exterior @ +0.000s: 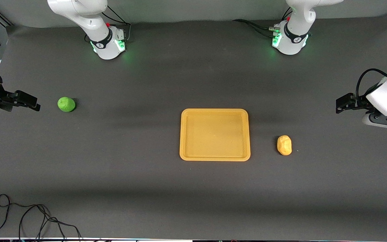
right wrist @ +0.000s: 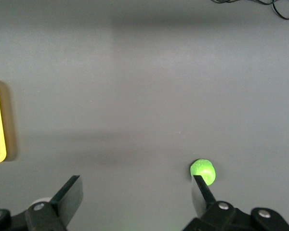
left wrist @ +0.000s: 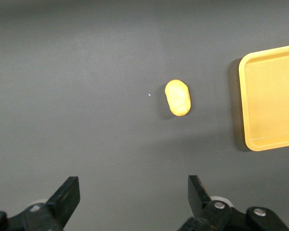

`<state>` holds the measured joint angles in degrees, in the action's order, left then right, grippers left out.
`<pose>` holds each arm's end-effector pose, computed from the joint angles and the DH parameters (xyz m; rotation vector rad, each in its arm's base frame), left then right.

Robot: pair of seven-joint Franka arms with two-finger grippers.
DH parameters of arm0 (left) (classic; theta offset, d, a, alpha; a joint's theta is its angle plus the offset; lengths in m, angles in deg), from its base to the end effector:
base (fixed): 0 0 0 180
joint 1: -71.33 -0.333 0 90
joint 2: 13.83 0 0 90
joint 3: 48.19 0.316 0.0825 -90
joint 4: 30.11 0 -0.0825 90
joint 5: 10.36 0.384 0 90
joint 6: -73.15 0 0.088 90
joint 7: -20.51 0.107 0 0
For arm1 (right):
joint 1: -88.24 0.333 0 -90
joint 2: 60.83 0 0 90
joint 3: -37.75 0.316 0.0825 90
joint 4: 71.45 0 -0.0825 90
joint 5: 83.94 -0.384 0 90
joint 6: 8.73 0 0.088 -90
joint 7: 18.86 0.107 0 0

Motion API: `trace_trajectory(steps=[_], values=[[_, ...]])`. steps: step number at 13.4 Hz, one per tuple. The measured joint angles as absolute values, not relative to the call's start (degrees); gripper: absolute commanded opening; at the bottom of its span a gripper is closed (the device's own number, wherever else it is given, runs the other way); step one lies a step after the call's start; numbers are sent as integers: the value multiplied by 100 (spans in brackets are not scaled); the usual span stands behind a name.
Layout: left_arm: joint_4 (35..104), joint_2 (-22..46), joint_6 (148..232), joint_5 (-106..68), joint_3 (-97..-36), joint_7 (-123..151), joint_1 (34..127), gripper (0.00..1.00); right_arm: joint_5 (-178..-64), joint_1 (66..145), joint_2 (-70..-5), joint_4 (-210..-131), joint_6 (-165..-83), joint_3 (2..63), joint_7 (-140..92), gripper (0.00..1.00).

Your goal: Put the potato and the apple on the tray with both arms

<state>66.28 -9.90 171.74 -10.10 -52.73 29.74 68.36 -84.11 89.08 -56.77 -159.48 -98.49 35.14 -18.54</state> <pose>0.5810 -0.0142 0.5455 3.1243 -0.2963 -0.0468 0.5747 -0.0165 0.6004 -3.1402 0.0573 0.0638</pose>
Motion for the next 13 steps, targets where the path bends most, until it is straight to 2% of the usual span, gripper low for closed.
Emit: trace_trajectory(steps=[9,13], values=[[6687,-989,17174,-1010,-5279,2974,6842,100,-8411,8913,-5677,-15940,-9856,3514,-1854,100],[7305,-907,17644,-1022,-5300,2972,6860,100,-8411,8926,-5674,-15941,-9857,3514,-1854,100]])
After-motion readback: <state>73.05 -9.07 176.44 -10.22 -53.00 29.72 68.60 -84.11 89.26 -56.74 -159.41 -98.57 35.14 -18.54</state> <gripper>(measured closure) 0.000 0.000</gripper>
